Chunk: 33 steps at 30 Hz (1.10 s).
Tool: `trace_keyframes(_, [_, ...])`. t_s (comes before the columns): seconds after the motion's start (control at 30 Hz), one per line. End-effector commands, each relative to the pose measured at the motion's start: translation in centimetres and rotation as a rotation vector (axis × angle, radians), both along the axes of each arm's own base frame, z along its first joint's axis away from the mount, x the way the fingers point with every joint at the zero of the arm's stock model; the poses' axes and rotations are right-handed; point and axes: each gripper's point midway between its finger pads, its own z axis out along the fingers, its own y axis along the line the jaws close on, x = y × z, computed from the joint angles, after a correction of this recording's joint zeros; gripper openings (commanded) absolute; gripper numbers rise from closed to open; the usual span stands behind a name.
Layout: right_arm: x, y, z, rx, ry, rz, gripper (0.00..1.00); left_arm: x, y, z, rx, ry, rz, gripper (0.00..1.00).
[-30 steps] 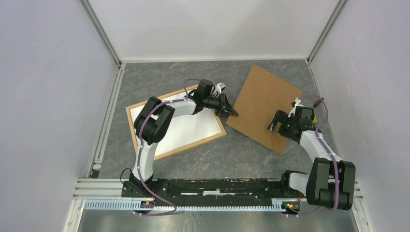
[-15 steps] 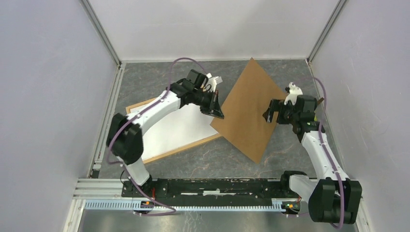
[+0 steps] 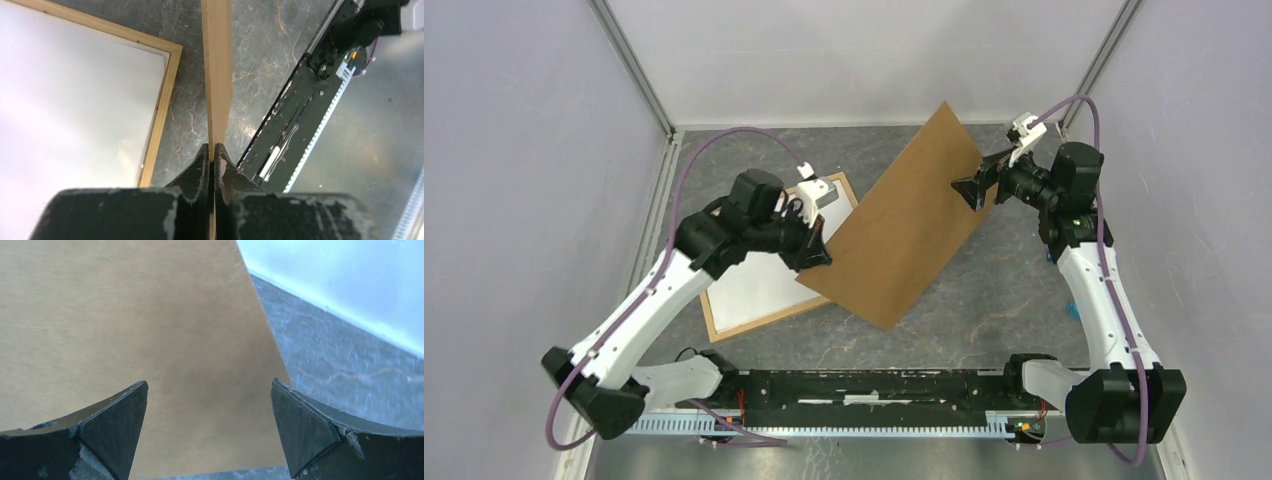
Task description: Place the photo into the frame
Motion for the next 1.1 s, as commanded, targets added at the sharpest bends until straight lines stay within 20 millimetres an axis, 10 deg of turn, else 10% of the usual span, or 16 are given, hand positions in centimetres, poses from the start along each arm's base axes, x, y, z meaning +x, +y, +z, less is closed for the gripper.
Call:
trace_keyframes(0.0, [-0.7, 2.2, 3.3, -0.062, -0.164, 0.215, 0.98, -0.2, 2.7, 1.1, 0.069, -0.274, -0.083, 0.02])
trace_keyframes(1.07, [-4.8, 4.4, 9.1, -0.108, -0.147, 0.525, 0.91, -4.9, 6.1, 1.7, -0.003, -0.396, -0.095, 0.02])
